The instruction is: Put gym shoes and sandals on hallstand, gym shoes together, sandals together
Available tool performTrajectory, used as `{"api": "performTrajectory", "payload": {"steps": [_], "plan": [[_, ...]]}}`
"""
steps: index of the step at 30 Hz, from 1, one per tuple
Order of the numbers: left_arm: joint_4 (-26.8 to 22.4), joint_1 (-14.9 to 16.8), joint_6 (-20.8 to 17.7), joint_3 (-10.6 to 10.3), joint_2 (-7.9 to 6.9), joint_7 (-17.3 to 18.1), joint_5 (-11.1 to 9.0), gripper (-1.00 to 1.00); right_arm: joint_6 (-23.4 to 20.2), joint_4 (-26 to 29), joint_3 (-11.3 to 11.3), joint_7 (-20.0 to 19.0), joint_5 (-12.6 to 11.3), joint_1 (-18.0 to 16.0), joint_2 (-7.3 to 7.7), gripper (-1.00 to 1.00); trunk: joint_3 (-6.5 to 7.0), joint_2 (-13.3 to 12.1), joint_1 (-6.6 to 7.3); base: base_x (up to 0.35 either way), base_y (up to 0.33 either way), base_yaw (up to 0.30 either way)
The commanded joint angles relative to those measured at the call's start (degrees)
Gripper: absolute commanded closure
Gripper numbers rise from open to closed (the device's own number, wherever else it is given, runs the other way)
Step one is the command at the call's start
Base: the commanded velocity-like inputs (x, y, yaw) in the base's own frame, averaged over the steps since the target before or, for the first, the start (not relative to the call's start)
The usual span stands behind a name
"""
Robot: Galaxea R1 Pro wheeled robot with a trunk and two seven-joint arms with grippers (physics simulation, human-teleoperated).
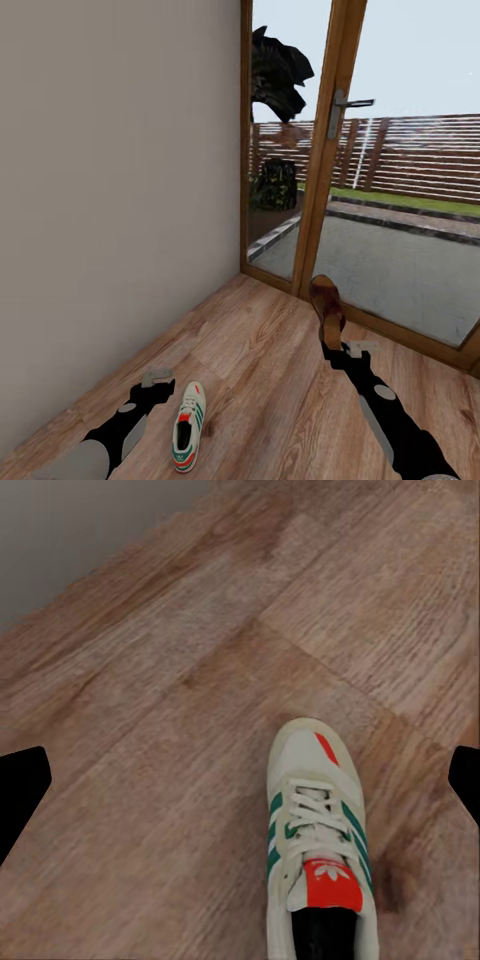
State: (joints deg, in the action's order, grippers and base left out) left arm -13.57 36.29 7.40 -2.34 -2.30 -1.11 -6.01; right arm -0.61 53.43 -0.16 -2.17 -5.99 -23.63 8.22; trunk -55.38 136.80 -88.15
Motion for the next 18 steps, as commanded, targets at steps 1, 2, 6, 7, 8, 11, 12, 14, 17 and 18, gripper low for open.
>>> {"api": "performTrajectory", "payload": {"steps": [1,2,6,7,8,11,12,14,17,18], "plan": [[0.14,0.05,0.70,-0.28,-0.01,-0.13,-0.63,-1.00,-0.99,0.44,-0.04,-0.42,-0.79,-0.01,0.14,1.00,-0.05,0.02,-0.01,0.192,0.000,0.000],[0.20,0.04,1.12,-0.28,0.00,-0.14,-0.66,-1.00,-1.73,0.72,-0.05,-0.60,-0.79,-0.01,0.28,1.00,-0.05,0.02,-0.01,0.219,0.000,0.000],[0.30,-0.01,2.51,-0.26,-0.02,-0.19,-0.75,-1.00,-4.05,1.39,-0.02,-1.15,-0.78,-0.01,0.99,1.00,-0.05,0.02,-0.01,0.151,0.000,0.000],[0.26,-0.02,2.62,-0.25,-0.03,-0.19,-0.77,-1.00,-4.23,1.43,0.00,-1.19,-0.78,-0.01,1.05,1.00,-0.05,0.02,-0.01,0.070,0.000,0.000],[0.23,-0.04,2.78,-0.24,-0.05,-0.20,-0.80,-1.00,-4.46,1.52,0.04,-1.24,-0.78,-0.01,1.13,1.00,-0.05,0.02,-0.01,0.045,0.000,0.000],[0.30,-0.06,2.94,-0.22,-0.06,-0.20,-0.83,-1.00,-4.68,1.61,0.11,-1.30,-0.74,-0.01,1.21,1.00,-0.05,0.02,-0.01,0.026,0.000,0.000],[0.33,-0.07,2.98,-0.22,-0.05,-0.20,-0.83,-1.00,-4.74,1.63,0.13,-1.32,-0.73,-0.01,1.23,1.00,-0.05,0.02,-0.01,0.012,0.000,0.000],[0.20,-0.07,2.99,-0.18,-0.01,-0.20,-0.89,-1.00,-4.80,1.72,0.09,-1.33,-0.75,-0.01,1.26,1.00,-0.23,0.42,-0.23,0.005,0.000,0.000],[0.20,-0.08,3.00,-0.13,0.07,-0.20,-0.93,-1.00,-4.83,1.75,0.08,-1.34,-0.73,-0.01,1.27,1.00,-0.82,1.62,-0.88,0.001,0.000,0.000],[0.29,-0.08,3.02,-0.11,0.08,-0.20,-0.93,-1.00,-4.83,1.76,0.08,-1.34,-0.74,-0.01,1.27,1.00,-1.05,2.02,-1.10,0.000,0.000,0.000]]}}
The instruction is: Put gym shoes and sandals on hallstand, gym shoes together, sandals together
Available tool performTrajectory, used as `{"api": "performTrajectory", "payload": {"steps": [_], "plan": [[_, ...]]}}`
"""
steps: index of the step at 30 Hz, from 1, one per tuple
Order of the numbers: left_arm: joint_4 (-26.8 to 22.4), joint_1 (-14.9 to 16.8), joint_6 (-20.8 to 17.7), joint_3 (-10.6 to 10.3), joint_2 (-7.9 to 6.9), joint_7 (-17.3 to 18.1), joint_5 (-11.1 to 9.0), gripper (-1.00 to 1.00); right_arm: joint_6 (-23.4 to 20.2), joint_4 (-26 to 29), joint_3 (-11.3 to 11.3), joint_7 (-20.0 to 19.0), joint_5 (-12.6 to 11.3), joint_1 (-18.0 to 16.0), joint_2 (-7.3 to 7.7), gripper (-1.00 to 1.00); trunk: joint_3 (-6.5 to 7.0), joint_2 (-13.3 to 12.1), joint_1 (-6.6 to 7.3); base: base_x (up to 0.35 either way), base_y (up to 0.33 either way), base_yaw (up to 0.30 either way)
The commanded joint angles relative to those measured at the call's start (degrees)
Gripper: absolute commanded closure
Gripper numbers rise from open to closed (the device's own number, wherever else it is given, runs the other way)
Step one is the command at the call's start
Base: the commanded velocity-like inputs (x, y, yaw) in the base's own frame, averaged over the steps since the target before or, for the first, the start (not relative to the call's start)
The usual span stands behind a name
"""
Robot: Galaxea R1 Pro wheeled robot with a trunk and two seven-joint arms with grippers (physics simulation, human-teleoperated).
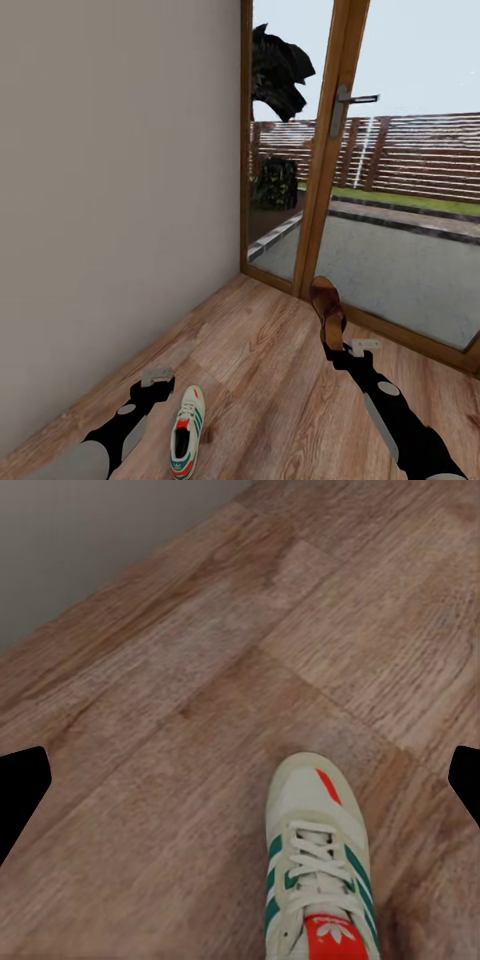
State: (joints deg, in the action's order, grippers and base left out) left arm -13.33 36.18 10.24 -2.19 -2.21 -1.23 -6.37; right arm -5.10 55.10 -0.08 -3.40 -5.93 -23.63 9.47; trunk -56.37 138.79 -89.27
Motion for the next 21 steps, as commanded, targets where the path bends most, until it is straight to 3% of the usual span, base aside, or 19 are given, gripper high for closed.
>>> {"api": "performTrajectory", "payload": {"steps": [1,6,11,21], "plan": [[0.08,0.04,0.19,-0.24,-0.01,-0.08,-0.56,-1.00,-0.34,0.11,-0.01,-0.11,-0.81,-0.02,0.02,1.00,-0.29,0.44,-0.21,0.000,0.000,0.000],[0.39,-0.01,0.94,-0.22,0.09,0.04,-0.55,-1.00,-0.37,0.13,-0.06,-0.11,-0.81,-0.02,0.02,1.00,-1.58,2.44,-1.31,0.000,0.000,0.000],[0.49,-1.46,5.58,-0.35,0.62,0.58,-0.38,-1.00,-0.50,0.19,-0.17,-0.03,-0.83,-0.02,0.02,1.00,-2.92,4.45,-2.41,0.000,0.000,0.000],[0.50,-1.55,5.84,-0.36,0.71,0.61,-0.48,-1.00,-0.52,0.17,-0.10,-0.03,-0.92,-0.02,-0.06,1.00,-6.02,4.58,-2.67,0.000,0.000,-0.060]]}}
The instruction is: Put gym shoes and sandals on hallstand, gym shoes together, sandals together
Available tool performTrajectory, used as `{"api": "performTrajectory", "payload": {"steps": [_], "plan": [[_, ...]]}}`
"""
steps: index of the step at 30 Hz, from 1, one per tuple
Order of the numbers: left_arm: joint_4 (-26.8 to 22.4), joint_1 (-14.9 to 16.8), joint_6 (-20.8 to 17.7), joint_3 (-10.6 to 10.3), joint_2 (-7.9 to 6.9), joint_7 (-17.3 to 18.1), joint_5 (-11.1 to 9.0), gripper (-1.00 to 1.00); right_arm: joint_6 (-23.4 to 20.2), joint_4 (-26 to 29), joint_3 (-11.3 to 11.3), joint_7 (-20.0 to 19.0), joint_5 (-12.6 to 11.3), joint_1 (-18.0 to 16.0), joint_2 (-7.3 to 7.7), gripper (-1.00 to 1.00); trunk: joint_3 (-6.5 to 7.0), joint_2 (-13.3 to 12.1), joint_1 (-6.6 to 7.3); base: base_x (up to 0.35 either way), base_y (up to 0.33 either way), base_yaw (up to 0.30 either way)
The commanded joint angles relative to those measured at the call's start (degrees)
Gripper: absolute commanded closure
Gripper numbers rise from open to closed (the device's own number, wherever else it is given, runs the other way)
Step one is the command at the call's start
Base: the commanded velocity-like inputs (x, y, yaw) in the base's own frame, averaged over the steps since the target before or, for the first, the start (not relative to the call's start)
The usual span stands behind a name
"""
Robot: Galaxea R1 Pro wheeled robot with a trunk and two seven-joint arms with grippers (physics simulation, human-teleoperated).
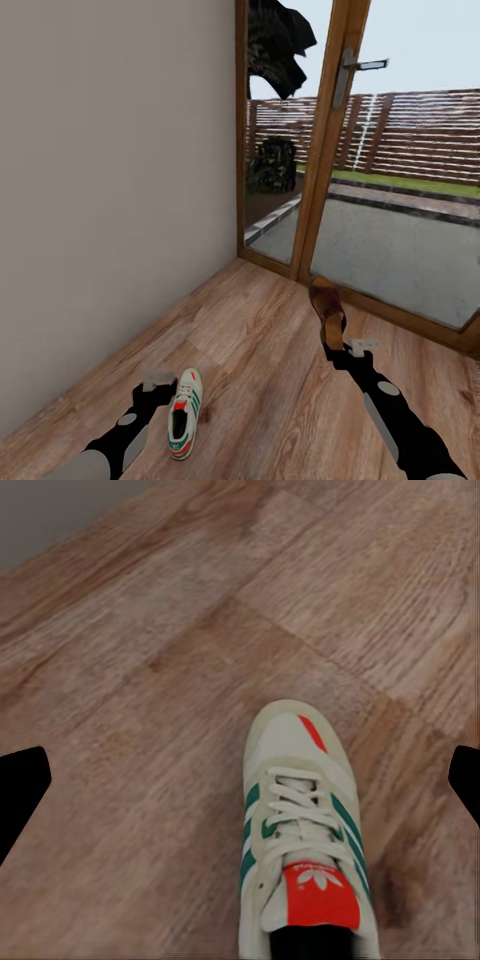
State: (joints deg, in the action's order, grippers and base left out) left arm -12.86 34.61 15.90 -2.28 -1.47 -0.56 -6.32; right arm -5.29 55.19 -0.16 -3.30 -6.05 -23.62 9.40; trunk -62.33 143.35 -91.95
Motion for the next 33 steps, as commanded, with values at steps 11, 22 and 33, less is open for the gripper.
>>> {"api": "performTrajectory", "payload": {"steps": [11,22,33], "plan": [[0.03,0.02,0.93,-0.19,1.27,-0.10,-3.62,-1.00,-0.42,0.16,-0.01,-0.13,-0.79,-0.03,-0.07,1.00,-3.35,0.17,-0.27,0.000,0.000,-0.182],[0.03,-0.03,1.06,-0.12,1.46,-0.43,-4.55,-1.00,-0.42,0.18,-0.03,-0.13,-0.74,-0.03,-0.08,1.00,-6.68,0.32,-0.55,0.000,0.000,-0.132],[0.03,-0.04,1.08,0.13,1.17,-0.84,-5.56,-1.00,-0.42,0.18,-0.10,-0.04,-0.71,-0.03,-0.08,1.00,-9.44,0.43,-0.76,0.000,0.000,0.086]]}}
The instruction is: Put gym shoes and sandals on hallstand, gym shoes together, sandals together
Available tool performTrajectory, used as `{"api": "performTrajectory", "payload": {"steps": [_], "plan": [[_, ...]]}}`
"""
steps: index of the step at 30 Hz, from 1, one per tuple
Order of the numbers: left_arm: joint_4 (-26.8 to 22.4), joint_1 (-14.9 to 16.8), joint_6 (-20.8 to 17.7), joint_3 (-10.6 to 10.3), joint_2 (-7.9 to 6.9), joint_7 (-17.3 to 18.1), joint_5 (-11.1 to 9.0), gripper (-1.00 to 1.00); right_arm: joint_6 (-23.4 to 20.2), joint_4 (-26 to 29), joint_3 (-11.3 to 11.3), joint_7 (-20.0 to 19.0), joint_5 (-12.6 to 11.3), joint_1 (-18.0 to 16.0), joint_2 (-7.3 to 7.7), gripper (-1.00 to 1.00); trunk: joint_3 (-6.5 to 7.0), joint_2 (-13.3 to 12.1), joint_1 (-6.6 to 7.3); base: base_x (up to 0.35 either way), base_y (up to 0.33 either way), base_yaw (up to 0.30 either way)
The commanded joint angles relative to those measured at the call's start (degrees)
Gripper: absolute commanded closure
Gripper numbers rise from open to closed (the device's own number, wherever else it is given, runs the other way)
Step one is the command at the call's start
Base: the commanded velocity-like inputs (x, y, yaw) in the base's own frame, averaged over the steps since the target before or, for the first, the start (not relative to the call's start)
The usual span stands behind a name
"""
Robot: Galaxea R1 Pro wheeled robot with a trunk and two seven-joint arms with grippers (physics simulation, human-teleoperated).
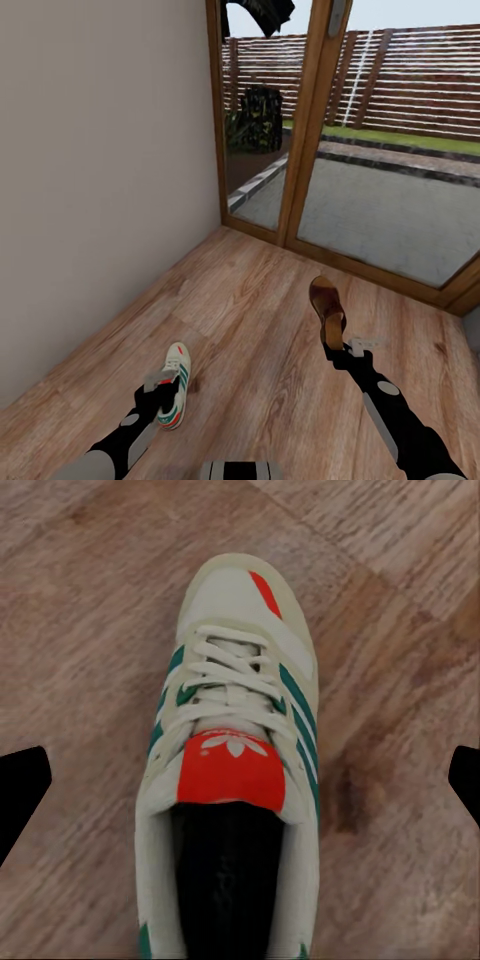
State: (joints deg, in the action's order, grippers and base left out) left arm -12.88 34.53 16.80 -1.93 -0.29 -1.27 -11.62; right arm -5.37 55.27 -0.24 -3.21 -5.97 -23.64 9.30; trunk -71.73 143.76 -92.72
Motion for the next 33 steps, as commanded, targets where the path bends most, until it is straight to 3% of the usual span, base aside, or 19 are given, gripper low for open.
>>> {"api": "performTrajectory", "payload": {"steps": [1,7,12,15,22,26,33], "plan": [[0.05,0.04,0.21,-0.11,-0.06,-0.10,-1.04,-1.00,-0.35,0.10,-0.02,-0.13,-0.80,0.00,0.02,1.00,-0.13,0.02,0.01,0.000,0.000,0.141],[0.05,0.02,0.25,0.06,-0.21,0.01,-3.72,-1.00,-0.35,0.10,0.06,-0.13,-0.83,0.00,0.02,1.00,-0.75,0.03,-0.01,0.000,0.000,0.120],[0.05,0.01,0.25,0.08,-0.23,0.03,-4.05,-1.00,-0.22,0.61,0.25,-0.18,-0.75,0.00,0.05,1.00,-1.91,0.10,-0.14,0.000,0.000,0.016],[0.05,0.01,0.26,0.08,-0.23,0.04,-4.09,-1.00,-0.18,0.83,0.30,-0.20,-0.64,0.00,0.08,1.00,-2.58,0.14,-0.22,0.000,0.000,0.004],[-0.06,-0.89,0.13,-0.44,0.03,0.39,-3.76,-1.00,-0.17,0.76,0.07,-0.21,-0.27,0.00,-0.33,1.00,-2.57,0.14,-0.22,0.000,0.000,0.000],[-0.05,-1.24,0.71,-0.85,0.03,0.54,-3.62,-1.00,-0.17,0.86,0.12,-0.21,-0.31,0.00,0.43,1.00,-2.57,0.14,-0.22,0.000,0.000,0.000],[-0.04,-1.30,0.86,-3.14,-0.05,0.59,-1.71,-1.00,-0.17,0.89,0.14,-0.21,-0.30,0.00,0.70,1.00,-2.57,0.14,-0.22,0.000,0.000,0.000]]}}
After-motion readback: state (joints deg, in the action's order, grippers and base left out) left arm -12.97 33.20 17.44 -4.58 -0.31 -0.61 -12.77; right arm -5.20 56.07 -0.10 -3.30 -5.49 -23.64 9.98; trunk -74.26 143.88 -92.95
